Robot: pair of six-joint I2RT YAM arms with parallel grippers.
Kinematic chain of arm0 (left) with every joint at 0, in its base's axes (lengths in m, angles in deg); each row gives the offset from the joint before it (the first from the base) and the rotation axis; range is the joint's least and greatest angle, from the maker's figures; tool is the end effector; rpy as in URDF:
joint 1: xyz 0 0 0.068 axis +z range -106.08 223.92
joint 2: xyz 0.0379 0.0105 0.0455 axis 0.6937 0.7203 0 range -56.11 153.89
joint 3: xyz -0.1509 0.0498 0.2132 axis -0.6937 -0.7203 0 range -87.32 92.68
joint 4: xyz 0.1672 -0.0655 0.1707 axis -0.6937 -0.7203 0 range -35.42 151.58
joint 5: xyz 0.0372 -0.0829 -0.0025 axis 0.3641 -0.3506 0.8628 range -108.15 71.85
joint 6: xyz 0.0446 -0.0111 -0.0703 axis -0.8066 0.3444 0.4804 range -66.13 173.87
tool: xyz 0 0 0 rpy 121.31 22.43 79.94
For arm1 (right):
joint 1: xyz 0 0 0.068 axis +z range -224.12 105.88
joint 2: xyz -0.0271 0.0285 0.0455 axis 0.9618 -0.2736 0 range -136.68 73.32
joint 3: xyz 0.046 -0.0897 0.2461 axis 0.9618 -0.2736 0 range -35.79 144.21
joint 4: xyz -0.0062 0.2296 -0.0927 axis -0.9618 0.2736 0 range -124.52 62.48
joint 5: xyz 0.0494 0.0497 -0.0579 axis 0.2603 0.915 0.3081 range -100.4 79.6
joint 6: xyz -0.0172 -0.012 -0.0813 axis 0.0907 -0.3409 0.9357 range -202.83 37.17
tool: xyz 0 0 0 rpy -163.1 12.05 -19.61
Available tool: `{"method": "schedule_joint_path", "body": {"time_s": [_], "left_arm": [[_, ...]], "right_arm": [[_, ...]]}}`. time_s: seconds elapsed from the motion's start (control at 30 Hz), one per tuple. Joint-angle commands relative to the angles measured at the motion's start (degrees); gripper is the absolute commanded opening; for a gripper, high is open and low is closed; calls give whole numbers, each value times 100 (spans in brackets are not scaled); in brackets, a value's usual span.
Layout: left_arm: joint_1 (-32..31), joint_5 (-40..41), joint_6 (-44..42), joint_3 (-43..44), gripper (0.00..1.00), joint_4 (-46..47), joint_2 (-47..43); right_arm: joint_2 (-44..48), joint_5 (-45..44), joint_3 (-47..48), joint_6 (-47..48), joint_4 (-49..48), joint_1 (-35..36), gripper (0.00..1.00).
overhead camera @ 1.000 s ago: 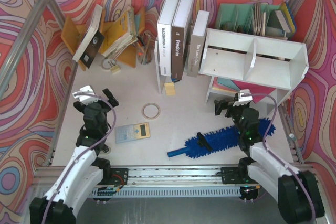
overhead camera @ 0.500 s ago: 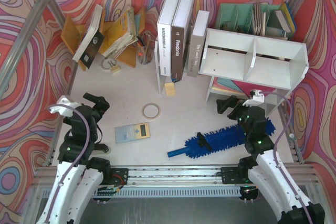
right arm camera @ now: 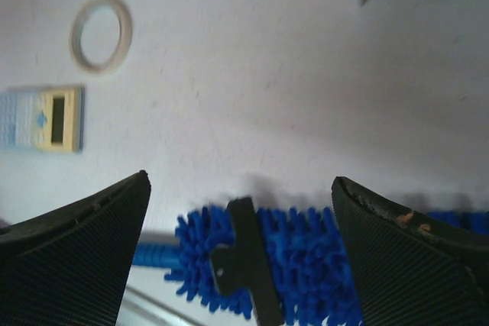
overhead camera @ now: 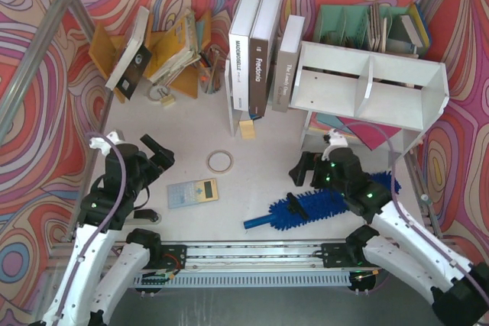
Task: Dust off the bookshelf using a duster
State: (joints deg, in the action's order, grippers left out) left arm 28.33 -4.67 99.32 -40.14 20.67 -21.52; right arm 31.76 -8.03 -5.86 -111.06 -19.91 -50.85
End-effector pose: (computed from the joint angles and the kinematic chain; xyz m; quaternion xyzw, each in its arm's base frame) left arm 0.1475 -0.0234 0.2990 -0.2778 0.8084 -0.1717 0.4898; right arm 0.1804 0.0808 0.2311 0.0258 0.8487 0.2452 0.4679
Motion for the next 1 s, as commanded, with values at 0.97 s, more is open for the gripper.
{"method": "schedule_joint_path", "body": {"time_s": [0.97], "left_arm": [[-75,-626,12,-648,98,-389,-223]], "right_arm": [[-2549,-2185,890,-1377,1424,2786,57]]}}
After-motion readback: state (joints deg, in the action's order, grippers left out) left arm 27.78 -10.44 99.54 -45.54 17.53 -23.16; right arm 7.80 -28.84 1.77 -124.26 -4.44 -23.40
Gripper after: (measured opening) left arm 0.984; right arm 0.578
